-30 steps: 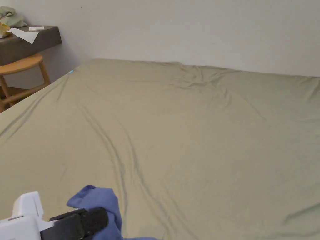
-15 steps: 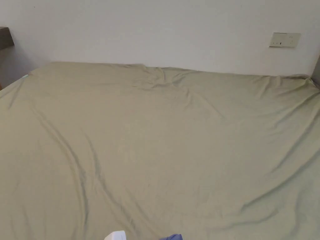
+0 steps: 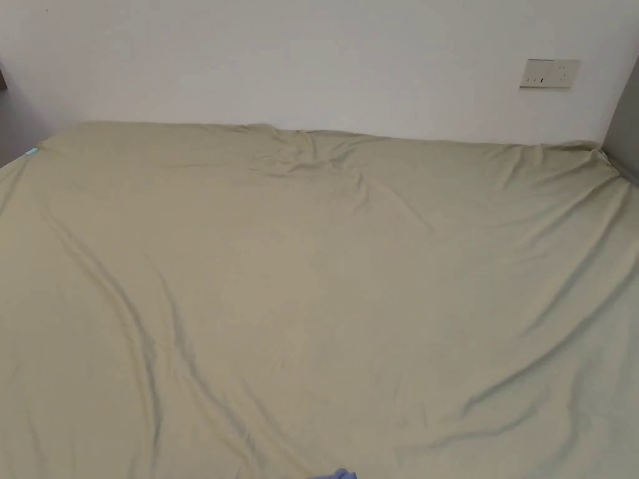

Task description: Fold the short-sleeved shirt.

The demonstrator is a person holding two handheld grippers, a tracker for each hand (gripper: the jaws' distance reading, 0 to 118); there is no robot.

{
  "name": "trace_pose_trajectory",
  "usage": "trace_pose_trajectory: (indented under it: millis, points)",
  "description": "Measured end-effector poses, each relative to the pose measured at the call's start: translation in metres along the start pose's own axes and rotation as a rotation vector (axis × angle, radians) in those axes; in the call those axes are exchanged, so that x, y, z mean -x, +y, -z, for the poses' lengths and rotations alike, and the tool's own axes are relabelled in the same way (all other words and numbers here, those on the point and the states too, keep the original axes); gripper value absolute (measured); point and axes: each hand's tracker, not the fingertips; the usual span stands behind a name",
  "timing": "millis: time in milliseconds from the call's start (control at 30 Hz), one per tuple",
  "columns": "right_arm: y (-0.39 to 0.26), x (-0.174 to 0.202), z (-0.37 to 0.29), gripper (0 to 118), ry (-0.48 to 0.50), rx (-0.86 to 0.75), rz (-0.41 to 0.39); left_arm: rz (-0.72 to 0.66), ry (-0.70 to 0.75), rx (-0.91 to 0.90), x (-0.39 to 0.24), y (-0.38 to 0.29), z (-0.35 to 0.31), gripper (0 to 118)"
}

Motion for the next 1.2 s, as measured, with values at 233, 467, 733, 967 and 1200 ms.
trace_pose_trajectory:
  millis: [233, 467, 733, 967, 1200]
  points:
    - [-0.002, 0.002, 0.002, 1, -0.002, 0.014, 0.002, -0.032, -0.184, -0.055, -0.024, -0.018, -0.019, 3]
    - [0.002, 0.012, 0.001, 1, 0.026, 0.014, -0.028, 0.032, -0.084, -0.354, 0.058, 0.016, -0.147, 0]
    - [-0.002, 0.026, 0.003, 1, 0.014, 0.031, -0.035, -0.324, -0.032, -0.339, 0.171, 0.018, -0.159, 98]
    - [-0.004, 0.040, 0.004, 1, 0.001, 0.050, -0.067, -0.440, -0.361, -0.289, 0.179, 0.016, -0.111, 33]
    - [0.001, 0.043, 0.004, 1, -0.007, 0.048, -0.081, -0.596, -0.378, -0.369, 0.199, 0.008, -0.121, 15]
